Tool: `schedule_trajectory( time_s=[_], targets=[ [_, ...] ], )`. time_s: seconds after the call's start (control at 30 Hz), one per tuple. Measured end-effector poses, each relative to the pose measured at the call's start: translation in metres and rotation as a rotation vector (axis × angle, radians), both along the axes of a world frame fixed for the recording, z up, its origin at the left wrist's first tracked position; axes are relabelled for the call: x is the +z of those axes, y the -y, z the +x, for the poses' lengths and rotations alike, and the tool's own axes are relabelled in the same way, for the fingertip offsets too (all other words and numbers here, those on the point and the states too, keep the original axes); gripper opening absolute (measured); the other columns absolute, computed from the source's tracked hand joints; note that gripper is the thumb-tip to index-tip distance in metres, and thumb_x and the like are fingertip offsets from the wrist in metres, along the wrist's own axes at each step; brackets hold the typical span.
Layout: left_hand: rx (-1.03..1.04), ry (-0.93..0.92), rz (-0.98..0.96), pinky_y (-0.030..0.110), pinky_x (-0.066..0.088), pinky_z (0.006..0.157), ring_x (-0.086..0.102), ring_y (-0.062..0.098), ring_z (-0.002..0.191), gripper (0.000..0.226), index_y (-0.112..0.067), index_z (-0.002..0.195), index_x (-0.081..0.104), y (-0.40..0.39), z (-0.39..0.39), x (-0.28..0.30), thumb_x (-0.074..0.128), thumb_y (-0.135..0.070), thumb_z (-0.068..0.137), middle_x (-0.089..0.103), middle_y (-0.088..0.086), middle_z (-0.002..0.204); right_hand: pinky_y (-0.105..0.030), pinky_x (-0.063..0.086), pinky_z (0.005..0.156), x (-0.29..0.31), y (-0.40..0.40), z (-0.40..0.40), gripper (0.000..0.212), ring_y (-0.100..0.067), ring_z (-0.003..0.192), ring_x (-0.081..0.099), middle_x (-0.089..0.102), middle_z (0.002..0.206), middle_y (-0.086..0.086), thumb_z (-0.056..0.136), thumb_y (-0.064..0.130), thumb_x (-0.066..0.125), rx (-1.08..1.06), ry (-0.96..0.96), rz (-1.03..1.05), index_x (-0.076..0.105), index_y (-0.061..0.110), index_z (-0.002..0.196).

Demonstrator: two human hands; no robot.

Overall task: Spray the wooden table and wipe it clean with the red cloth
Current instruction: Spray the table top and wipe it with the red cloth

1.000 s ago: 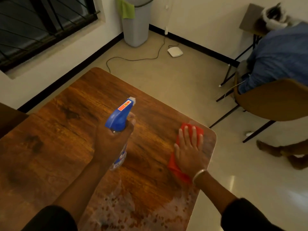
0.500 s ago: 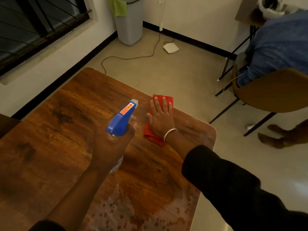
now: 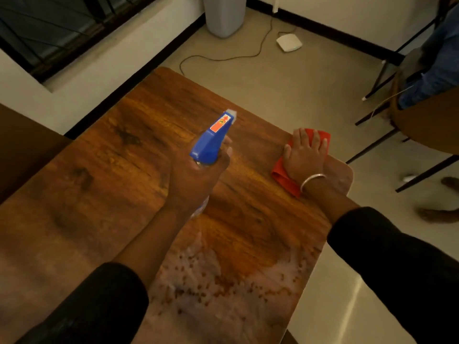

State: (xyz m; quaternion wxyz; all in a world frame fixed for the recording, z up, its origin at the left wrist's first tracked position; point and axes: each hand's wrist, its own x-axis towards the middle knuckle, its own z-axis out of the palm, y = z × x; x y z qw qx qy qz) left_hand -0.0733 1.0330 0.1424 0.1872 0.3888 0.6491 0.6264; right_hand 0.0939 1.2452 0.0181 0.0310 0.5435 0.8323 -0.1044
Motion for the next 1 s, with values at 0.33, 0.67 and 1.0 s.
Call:
schedule_trajectory(
  time_s=[0.33, 0.67, 1.0],
  targets=[
    [0.005, -0.014, -0.019, 0.015, 0.054, 0.065, 0.064, 0.003, 0.063, 0.019, -0.036, 0.087, 0.059, 0.001, -0.006, -0.002, 0.071, -0.021, 0.087, 0.065, -0.022, 0.069, -0.071, 0.019, 0.126, -0.002, 0.052, 0.109, 0.072, -0.051, 0.160, 0.013, 0.024, 0.173, -0.019, 0.108, 0.048, 0.018, -0.178, 0.005, -0.013, 0.029, 0.006, 0.165],
    [-0.039, -0.037, -0.020, 0.019, 0.056, 0.065, 0.066, 0.006, 0.065, 0.017, -0.035, 0.091, 0.062, -0.005, -0.005, 0.000, 0.069, -0.020, 0.089, 0.068, -0.017, 0.073, -0.062, 0.005, 0.131, -0.012, 0.027, 0.022, 0.063, -0.038, 0.164, 0.000, 0.014, 0.178, -0.008, 0.114, 0.047, 0.020, 0.173, -0.042, 0.033, 0.020, 0.017, 0.169],
    [-0.052, -0.057, -0.028, 0.021, 0.057, 0.066, 0.066, 0.008, 0.066, 0.015, -0.034, 0.094, 0.061, -0.005, -0.012, -0.002, 0.068, -0.021, 0.090, 0.067, -0.016, 0.072, -0.065, 0.005, 0.129, -0.013, 0.052, 0.088, 0.069, -0.045, 0.162, 0.008, 0.021, 0.175, -0.014, 0.109, 0.049, 0.022, -0.085, -0.035, 0.073, 0.027, 0.012, 0.167]
  ],
)
